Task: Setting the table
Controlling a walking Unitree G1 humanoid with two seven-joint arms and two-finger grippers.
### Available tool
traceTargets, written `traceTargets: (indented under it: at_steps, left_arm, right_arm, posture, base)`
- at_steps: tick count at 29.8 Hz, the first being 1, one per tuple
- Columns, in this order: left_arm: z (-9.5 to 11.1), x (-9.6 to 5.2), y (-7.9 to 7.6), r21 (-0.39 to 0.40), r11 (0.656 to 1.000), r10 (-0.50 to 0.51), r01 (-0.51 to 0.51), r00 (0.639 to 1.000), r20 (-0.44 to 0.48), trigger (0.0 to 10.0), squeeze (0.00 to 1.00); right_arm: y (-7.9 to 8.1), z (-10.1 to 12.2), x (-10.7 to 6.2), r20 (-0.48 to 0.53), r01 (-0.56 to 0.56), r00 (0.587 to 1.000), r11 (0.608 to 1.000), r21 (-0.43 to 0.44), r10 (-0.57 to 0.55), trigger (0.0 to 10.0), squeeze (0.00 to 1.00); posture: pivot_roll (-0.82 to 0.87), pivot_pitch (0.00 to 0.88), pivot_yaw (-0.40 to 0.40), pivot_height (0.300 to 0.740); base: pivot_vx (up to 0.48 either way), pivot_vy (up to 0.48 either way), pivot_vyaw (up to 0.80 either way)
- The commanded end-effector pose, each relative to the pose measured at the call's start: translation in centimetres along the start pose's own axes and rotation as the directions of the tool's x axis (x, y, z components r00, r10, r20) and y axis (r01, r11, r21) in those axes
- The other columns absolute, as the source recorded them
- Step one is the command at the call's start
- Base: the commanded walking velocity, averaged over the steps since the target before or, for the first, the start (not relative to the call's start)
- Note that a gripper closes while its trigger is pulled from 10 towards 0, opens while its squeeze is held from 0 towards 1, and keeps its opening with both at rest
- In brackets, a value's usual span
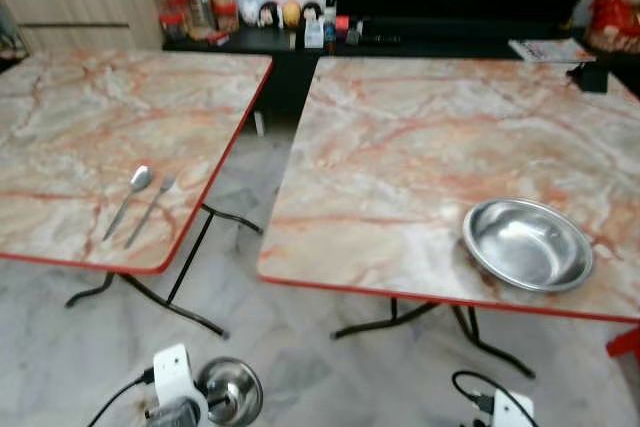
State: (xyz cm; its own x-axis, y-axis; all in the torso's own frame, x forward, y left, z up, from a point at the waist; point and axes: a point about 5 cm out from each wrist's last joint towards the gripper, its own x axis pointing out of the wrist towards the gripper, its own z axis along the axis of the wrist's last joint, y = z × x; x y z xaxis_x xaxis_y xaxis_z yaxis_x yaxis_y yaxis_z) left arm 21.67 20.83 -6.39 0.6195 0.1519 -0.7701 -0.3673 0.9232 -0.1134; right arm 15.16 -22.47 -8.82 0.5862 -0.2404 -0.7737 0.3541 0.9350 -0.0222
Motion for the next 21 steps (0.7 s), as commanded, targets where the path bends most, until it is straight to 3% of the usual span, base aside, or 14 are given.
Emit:
traceTargets:
  at_steps: [1,5,10,21]
  left_arm:
    - [-0.15,-0.08,0.99,0.015,1.000,0.024,-0.024,1.000,-0.011,10.0,0.00]
    - [-0.12,-0.07,0.86,0.026,0.999,0.019,-0.018,1.000,-0.011,10.0,0.00]
    - [-0.09,-0.06,0.84,0.029,0.999,0.018,-0.017,1.000,-0.011,10.0,0.00]
    - [0.05,-0.04,0.82,0.041,0.999,0.018,-0.017,1.000,-0.010,10.0,0.00]
  right_arm:
    - [0.80,-0.20,-0.03,-0.005,-0.016,1.000,1.000,0.013,0.016,10.0,0.00]
    - [0.92,-0.25,-0.01,-0.013,-0.025,1.000,0.999,0.025,0.025,10.0,0.00]
    - [0.99,-0.25,-0.01,-0.015,-0.028,0.999,0.999,0.029,0.028,10.0,0.00]
    - [1.14,-0.26,-0.01,-0.012,-0.025,1.000,0.999,0.027,0.026,10.0,0.00]
  posture:
    - [-0.05,0.000,-0.010,0.740]
    - [-0.05,0.000,-0.007,0.740]
    - [-0.05,0.000,-0.005,0.740]
    - [-0.05,0.000,-0.008,0.740]
  base:
    - [0.000,-0.390,0.00]
    - [0.180,-0.388,-0.21]
    - [0.000,-0.388,-0.72]
    - [0.022,-0.391,0.00]
